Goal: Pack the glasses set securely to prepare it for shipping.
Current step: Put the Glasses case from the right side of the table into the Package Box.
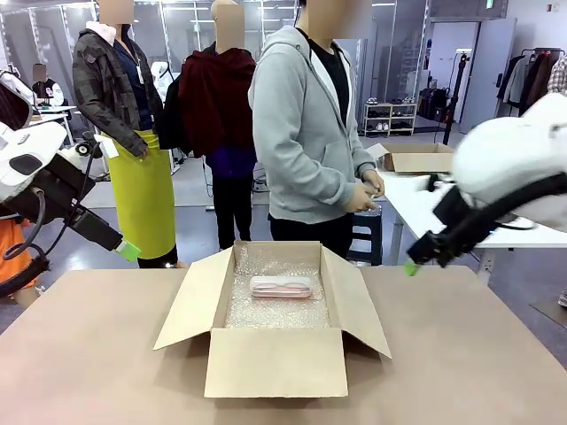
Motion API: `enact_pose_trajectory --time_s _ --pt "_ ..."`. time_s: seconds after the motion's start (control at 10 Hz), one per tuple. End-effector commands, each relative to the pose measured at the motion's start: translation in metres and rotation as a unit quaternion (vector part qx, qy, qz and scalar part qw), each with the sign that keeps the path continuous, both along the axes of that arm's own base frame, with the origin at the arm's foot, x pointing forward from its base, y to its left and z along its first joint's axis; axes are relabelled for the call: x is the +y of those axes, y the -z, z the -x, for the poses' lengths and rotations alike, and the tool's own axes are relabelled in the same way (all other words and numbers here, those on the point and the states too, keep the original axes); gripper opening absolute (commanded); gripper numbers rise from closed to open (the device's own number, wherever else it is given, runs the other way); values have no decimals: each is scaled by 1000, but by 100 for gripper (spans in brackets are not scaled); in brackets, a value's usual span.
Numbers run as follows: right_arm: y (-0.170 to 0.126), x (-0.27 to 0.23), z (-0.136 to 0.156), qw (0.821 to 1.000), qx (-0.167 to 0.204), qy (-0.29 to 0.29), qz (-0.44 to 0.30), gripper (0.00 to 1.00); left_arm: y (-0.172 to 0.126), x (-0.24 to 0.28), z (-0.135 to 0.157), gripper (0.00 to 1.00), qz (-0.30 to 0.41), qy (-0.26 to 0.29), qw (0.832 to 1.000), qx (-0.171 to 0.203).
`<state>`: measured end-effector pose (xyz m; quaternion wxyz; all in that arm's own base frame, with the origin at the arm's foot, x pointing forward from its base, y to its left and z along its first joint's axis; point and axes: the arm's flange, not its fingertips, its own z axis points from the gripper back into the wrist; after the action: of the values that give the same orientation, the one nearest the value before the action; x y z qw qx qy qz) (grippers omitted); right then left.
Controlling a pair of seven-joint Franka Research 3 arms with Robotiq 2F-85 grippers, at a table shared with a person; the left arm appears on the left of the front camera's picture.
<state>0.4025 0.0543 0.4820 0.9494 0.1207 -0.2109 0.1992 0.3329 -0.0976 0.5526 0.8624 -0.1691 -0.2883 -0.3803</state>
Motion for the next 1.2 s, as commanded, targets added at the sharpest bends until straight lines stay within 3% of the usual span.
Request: enact_pose_trajectory --time_s 0.0,0.2,0.4,0.5,1.1 --pt "-15 -15 45 996 -5 83 16 100 -1 1 0 100 6 7 1000 0" --pt "-22 -27 65 990 -22 131 36 100 -1 1 0 100 6 7 1000 0" --pt "-26 -22 58 990 -46 121 51 100 -1 1 0 100 6 7 1000 0" --pt "-42 -38 44 992 -36 117 31 100 -1 1 0 100 6 7 1000 0" --pt "-42 -38 44 992 -36 117 31 100 -1 1 0 100 6 7 1000 0"
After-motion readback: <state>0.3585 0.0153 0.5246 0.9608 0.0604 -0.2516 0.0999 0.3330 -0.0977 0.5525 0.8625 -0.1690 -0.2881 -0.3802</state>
